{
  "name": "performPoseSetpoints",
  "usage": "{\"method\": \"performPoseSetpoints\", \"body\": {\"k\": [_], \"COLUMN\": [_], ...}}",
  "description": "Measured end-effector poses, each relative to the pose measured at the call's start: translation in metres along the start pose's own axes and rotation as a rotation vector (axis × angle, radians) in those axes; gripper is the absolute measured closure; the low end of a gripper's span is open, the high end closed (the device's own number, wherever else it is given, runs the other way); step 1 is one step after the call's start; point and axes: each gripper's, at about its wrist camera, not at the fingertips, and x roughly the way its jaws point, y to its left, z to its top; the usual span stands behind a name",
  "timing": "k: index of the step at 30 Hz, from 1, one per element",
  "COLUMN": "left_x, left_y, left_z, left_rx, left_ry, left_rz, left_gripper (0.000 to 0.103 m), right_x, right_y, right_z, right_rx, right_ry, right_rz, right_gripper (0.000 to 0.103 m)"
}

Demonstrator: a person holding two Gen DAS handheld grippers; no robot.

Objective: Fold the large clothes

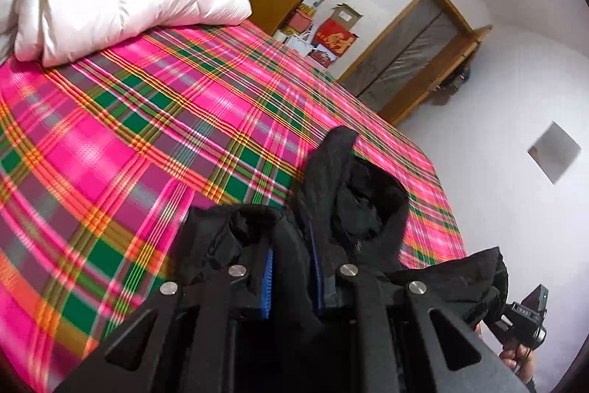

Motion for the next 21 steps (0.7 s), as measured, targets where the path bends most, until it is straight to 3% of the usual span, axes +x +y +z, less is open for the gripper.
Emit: {"method": "performPoseSetpoints", "body": {"k": [10, 16, 21], "left_x": [-0.106, -0.139, -0.153], "left_y": [-0.011, -0.006, -0.004], "left_z": [-0.048, -0.077, -0.089], "left_rx": [0.067, 0.078, 0.068], "left_ry": [0.003, 0.049, 0.049], "left_rz": [-0.021, -0.017, -0.031], "left_gripper": [0.086, 0.086, 0.086], "right_x": [-0.084, -0.106, -0.116], "right_y": [0.001, -0.008, -0.009], "right_z": [-0.071, -0.106, -0.115], "right_rx": [0.012, 0.024, 0.025], "right_ry": [-0.007, 0.035, 0.043], "right_rz": [0.036, 0.02, 0.033], "right_gripper": [0.088, 0.088, 0.088]}}
